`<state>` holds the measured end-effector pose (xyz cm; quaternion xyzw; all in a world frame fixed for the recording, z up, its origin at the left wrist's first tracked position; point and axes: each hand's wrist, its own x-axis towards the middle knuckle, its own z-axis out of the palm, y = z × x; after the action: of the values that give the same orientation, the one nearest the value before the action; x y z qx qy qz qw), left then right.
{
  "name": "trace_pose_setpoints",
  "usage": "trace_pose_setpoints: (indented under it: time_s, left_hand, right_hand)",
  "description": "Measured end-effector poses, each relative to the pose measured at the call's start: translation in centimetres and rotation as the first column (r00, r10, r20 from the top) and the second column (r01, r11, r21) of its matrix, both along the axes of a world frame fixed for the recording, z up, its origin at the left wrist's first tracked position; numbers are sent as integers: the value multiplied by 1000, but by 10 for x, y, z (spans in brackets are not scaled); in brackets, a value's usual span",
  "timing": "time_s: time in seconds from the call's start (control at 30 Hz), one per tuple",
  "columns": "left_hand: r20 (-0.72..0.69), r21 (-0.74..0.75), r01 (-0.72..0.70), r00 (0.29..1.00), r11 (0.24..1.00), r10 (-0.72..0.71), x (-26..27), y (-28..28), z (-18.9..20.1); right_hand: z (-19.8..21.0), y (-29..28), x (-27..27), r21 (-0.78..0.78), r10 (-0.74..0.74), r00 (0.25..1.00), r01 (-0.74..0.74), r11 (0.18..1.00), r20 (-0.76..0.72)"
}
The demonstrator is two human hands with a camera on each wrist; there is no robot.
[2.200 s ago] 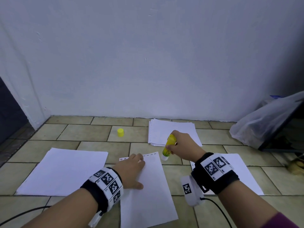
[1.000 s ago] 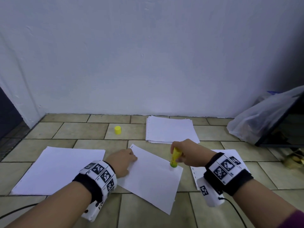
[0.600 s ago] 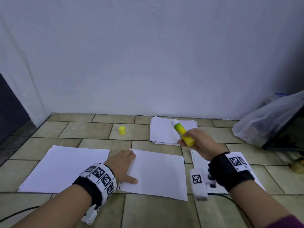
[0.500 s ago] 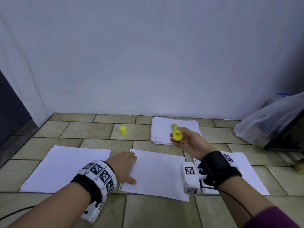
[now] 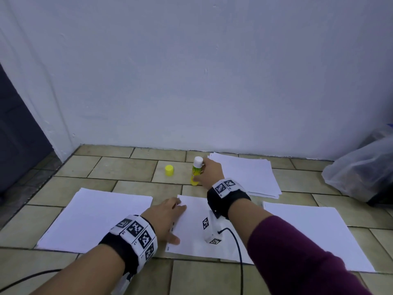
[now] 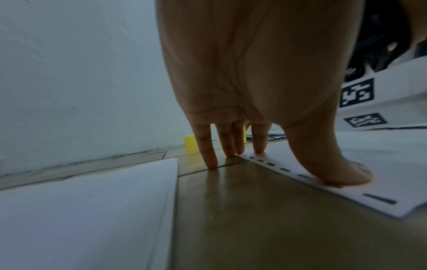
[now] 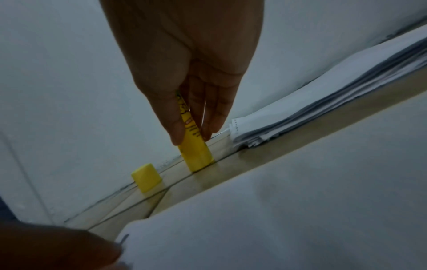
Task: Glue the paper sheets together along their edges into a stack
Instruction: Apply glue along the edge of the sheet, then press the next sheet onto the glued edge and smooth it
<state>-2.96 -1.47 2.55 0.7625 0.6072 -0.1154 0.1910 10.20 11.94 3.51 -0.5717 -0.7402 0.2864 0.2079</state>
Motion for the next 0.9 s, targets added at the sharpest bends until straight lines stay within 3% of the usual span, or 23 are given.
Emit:
trace_pose_setpoints:
  time_s: [0.27, 0.4, 0.5, 0.6, 0.77, 0.83, 0.9]
  left_hand:
    - [17, 6, -18, 1000, 1000, 18, -2, 0, -3]
    - [18, 23, -15, 1000, 1000, 15, -2, 0, -4]
    - [33, 37, -32, 999, 999, 30, -1, 0, -4]
    - [31, 17, -39, 999, 999, 39, -2, 2, -3]
    - [69, 5, -80, 994, 997, 79, 1, 1, 1]
    - [61, 21, -86, 995, 996, 84, 5, 1, 1]
    - [54, 21, -92, 994, 995, 91, 7, 1, 0]
  right_hand:
    - [0, 12, -15, -5, 71, 992, -70, 998, 109]
    - [2, 8, 0, -108, 43, 999, -40, 993, 25]
    - [15, -2, 35, -83, 39, 999, -40, 996, -11]
    - [31, -14, 92, -44, 67, 993, -63, 997, 95]
    - [37, -35, 198, -193, 29, 928, 46, 980, 372]
    - [30, -50, 222, -234, -5, 909, 113, 966, 418]
    - [21, -67, 231, -319, 49, 886, 114, 941, 462]
